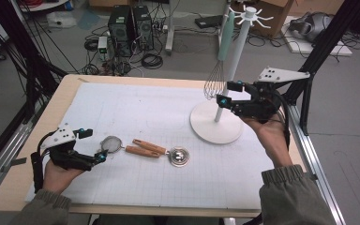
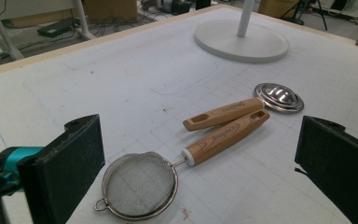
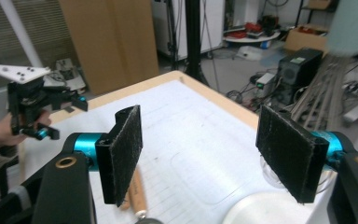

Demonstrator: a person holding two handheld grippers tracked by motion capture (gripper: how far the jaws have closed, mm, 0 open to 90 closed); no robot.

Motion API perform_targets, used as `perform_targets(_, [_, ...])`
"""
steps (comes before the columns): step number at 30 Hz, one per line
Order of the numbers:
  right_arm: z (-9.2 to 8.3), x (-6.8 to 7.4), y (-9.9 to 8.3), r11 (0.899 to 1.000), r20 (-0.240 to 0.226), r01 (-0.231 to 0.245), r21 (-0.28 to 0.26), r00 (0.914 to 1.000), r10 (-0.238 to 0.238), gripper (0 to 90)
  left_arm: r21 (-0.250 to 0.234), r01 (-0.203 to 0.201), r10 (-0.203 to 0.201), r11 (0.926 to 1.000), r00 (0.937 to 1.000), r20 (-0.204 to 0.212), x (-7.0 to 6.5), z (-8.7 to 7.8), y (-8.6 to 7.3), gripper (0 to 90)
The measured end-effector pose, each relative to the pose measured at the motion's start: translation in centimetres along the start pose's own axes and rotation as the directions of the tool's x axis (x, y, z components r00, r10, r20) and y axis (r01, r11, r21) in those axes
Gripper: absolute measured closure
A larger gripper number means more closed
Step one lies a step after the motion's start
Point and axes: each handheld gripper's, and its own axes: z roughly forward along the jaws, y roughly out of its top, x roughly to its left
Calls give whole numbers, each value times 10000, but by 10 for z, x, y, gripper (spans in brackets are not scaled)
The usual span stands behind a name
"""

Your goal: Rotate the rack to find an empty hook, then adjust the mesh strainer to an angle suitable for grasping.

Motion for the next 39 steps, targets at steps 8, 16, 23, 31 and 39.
perform_targets(8, [12,10,-32,9989,-282,-238,404,9993,250,282,-86,-71,71,9999,9999,84,-2,-2,2,17])
perform_targets(16, [21,18,-63,9968,-513,-502,626,9972,534,270,33,-181,180,9998,9996,208,-5,3,3,17])
perform_targets(23, [26,23,-80,9963,-412,-547,669,9975,576,256,136,-187,183,9997,9994,298,-2,5,1,17])
perform_targets(31, [38,29,-96,9931,-445,-595,1010,9969,643,221,143,-162,159,9998,9996,226,-3,4,2,17])
perform_targets(39, [48,34,-114,9864,-505,-559,1547,9966,644,203,150,-151,150,9998,9999,71,-3,4,2,26])
